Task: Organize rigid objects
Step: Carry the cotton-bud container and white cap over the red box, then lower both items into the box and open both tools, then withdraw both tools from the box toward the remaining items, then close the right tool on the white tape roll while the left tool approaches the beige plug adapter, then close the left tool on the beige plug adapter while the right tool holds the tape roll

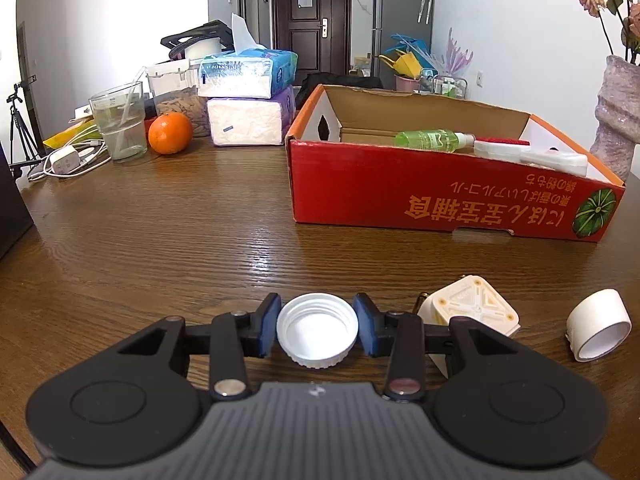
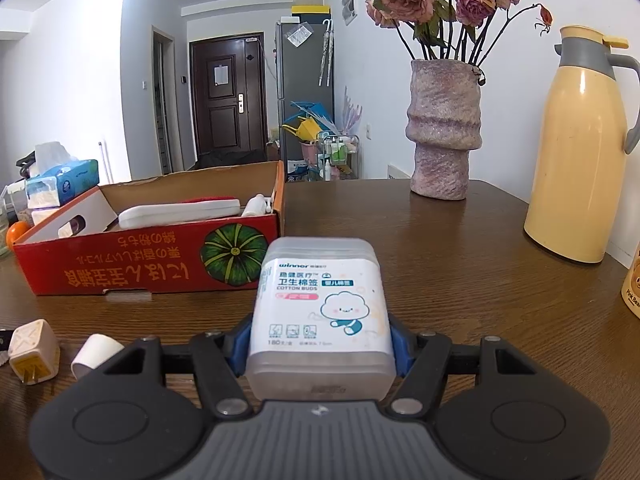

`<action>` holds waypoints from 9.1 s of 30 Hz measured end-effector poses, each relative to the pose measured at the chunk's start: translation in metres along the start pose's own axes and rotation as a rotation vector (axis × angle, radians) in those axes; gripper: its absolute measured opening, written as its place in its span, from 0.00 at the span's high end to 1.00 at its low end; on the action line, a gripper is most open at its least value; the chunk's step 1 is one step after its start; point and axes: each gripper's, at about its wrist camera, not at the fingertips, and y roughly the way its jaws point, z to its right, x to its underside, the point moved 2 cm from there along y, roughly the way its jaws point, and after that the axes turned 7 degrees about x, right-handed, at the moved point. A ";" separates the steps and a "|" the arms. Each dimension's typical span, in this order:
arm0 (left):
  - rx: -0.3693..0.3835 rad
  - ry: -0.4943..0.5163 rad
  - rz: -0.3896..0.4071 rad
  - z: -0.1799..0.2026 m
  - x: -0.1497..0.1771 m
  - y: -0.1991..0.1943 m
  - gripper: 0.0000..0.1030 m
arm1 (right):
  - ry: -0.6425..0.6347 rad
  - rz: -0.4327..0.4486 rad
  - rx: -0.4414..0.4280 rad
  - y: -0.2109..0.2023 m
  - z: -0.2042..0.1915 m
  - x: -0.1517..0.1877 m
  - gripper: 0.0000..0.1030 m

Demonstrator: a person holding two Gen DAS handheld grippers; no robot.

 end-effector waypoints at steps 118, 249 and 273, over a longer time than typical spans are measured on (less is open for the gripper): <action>0.046 -0.017 0.231 0.053 -0.156 0.070 0.60 | -0.126 0.139 -0.223 0.083 -0.144 -0.112 0.38; 0.052 -0.041 0.110 -0.016 0.014 -0.082 0.00 | -0.162 -0.043 -0.085 -0.049 -0.116 0.023 0.13; 0.022 -0.083 0.084 -0.018 0.011 -0.063 0.00 | -0.102 -0.064 -0.123 -0.029 -0.113 0.015 0.59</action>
